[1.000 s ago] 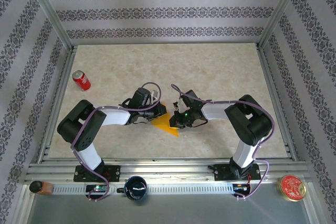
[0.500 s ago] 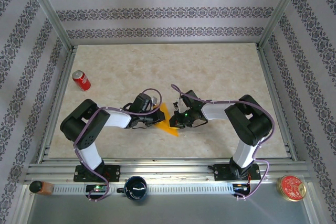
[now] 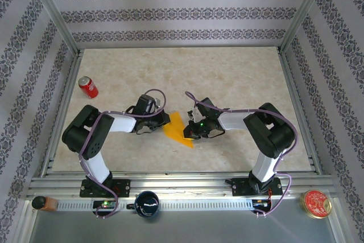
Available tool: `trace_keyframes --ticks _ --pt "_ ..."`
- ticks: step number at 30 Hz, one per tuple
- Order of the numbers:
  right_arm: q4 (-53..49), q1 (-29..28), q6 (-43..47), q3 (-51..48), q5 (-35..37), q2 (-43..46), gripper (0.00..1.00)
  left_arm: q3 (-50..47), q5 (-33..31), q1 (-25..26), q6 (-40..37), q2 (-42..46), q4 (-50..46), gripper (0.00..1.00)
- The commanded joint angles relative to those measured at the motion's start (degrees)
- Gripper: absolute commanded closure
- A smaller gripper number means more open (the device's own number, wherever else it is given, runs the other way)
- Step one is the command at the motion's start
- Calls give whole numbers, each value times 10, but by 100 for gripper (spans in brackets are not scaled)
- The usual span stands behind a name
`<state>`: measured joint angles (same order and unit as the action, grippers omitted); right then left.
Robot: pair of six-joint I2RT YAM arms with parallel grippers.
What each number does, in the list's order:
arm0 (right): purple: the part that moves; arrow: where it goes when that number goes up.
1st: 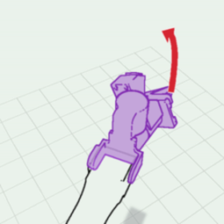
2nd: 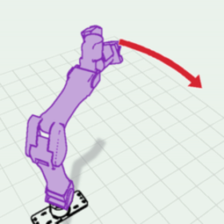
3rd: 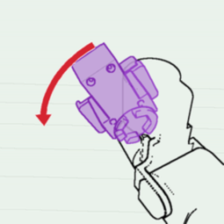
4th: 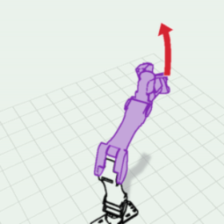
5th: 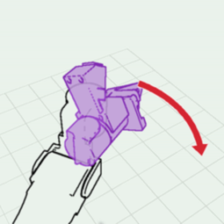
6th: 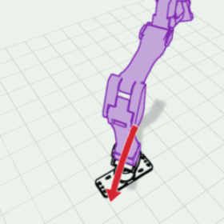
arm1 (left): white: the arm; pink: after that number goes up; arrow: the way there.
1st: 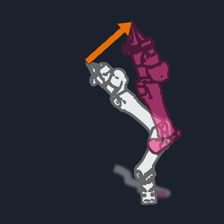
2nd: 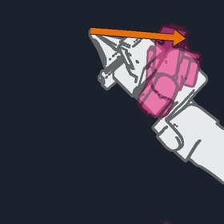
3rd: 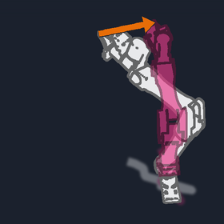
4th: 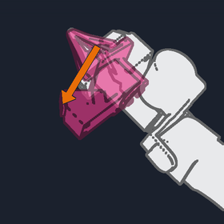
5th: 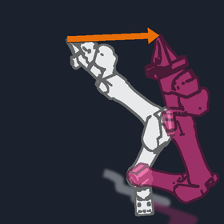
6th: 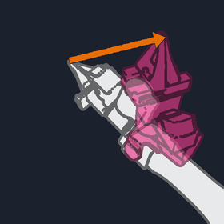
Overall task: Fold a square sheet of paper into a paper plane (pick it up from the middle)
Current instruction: Fourth fold the wing at the center of the table.
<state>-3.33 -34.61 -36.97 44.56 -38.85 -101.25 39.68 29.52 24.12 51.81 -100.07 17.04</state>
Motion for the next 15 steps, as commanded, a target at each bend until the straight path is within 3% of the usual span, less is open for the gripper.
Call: trace_keyframes --ticks 1,7,15 --pt "-88 3 19 -33 68 -21 100 10 -47 -39 -29 -10 -45 94" --pt "-90 4 22 -32 65 -19 100 42 -33 -72 -63 -11 -95 93" --pt "-85 5 17 -30 64 -15 100 58 -8 -70 -62 33 -125 90"
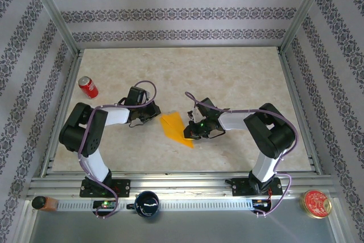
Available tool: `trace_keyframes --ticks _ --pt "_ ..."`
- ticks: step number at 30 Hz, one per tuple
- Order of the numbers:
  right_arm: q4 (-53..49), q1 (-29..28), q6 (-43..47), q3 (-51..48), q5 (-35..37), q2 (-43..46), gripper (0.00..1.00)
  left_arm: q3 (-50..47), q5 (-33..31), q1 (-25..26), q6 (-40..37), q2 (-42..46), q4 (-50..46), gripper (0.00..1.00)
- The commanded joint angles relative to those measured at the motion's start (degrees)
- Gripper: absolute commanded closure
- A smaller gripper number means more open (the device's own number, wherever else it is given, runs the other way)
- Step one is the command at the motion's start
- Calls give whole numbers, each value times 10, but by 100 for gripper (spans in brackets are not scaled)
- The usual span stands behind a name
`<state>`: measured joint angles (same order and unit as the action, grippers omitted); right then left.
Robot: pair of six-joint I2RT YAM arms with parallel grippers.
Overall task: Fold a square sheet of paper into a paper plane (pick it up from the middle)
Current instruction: Fourth fold the wing at the center of the table.
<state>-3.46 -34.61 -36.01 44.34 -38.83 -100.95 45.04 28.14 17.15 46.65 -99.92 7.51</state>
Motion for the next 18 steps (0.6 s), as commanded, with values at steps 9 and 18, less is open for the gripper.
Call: trace_keyframes --ticks 9,18 --pt "-84 5 2 -18 60 -16 100 -12 -1 90 20 70 -4 89" --pt "-81 5 -1 -15 54 -4 100 -45 0 117 57 12 72 92"
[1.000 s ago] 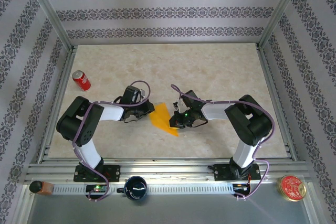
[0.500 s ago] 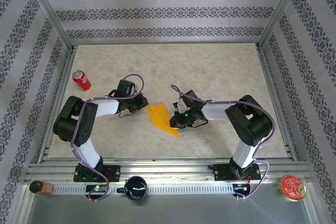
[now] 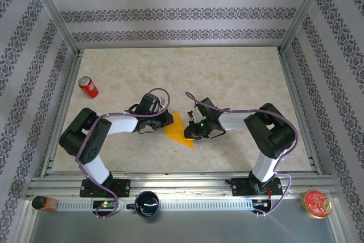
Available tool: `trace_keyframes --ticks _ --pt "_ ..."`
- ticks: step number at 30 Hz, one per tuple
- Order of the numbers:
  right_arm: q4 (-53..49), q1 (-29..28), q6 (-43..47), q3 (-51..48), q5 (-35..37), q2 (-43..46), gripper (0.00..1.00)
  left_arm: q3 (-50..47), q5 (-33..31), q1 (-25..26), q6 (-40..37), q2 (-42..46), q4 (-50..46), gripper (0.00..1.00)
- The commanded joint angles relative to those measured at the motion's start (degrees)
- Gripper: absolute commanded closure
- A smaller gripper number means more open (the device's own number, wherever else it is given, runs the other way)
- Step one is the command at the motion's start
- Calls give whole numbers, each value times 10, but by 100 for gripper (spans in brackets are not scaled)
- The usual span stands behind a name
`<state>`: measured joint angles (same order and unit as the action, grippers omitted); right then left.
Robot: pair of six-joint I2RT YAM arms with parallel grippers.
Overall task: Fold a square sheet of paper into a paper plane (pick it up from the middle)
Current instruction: Fourth fold the wing at the center of the table.
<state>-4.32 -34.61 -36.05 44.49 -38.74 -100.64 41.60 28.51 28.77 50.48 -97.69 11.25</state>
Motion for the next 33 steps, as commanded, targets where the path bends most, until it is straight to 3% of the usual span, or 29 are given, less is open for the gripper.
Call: trace_keyframes --ticks 1,11,23,27,33 --pt "-67 5 -5 -15 48 -4 100 -9 -8 1 17 -15 26 92" --pt "-44 -22 -39 51 16 11 98 -20 -25 2 0 -12 -10 95" --pt "-24 -31 -45 133 2 -94 96 -19 -32 6 -5 -8 -14 95" --pt "-36 -29 -33 95 17 -83 96 -23 -47 6 -4 -3 -22 96" --pt "-7 -28 -25 -4 -18 -31 95 -35 -52 6 -6 3 -21 97"
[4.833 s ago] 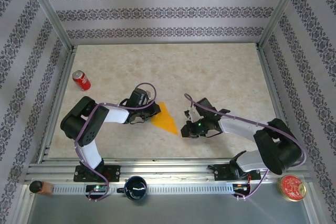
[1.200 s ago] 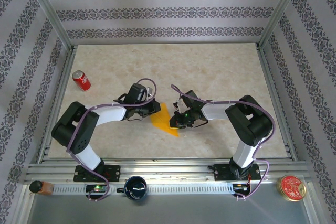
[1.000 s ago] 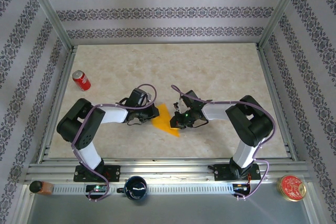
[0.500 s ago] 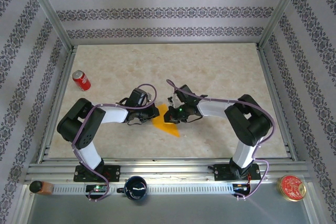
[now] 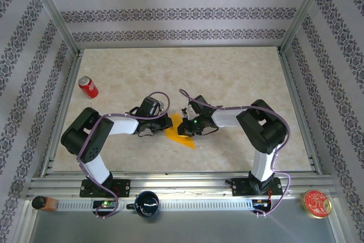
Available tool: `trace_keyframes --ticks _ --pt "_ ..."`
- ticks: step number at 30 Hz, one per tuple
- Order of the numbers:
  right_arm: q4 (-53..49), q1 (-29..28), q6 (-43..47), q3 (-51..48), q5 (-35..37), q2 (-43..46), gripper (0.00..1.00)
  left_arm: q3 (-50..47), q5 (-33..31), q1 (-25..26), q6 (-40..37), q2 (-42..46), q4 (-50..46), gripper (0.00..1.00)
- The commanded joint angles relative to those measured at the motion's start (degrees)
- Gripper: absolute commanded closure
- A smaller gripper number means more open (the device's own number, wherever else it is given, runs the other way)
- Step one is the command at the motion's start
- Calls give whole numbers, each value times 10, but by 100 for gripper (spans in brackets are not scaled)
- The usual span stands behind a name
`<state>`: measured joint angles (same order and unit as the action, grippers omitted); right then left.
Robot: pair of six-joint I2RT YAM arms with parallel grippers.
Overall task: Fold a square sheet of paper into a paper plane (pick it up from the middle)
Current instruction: Fourth fold the wing at the center of the table, then turn over the paper at the center of the table.
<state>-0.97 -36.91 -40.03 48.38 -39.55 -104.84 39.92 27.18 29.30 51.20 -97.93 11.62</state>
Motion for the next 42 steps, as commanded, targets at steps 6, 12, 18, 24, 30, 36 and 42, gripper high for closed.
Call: trace_keyframes --ticks 6,12,18,24,30,36,42 --pt "-31 2 16 -126 -21 76 95 -22 -39 1 -10 5 -22 97" --pt "-40 9 21 -188 -34 129 94 -21 -39 0 3 2 -15 97" --pt "-51 24 11 -218 -27 180 94 -18 -38 0 26 0 -1 97" --pt "-66 44 -24 -220 45 278 92 -18 -39 -1 42 -2 5 97" --pt "-55 57 -69 -214 39 302 82 -21 -33 -9 65 -6 25 97" --pt "12 62 -153 -222 -1 268 77 -17 -26 -12 75 -11 28 97" --pt "32 63 -180 -226 7 236 73 -17 -22 -12 80 -13 32 96"
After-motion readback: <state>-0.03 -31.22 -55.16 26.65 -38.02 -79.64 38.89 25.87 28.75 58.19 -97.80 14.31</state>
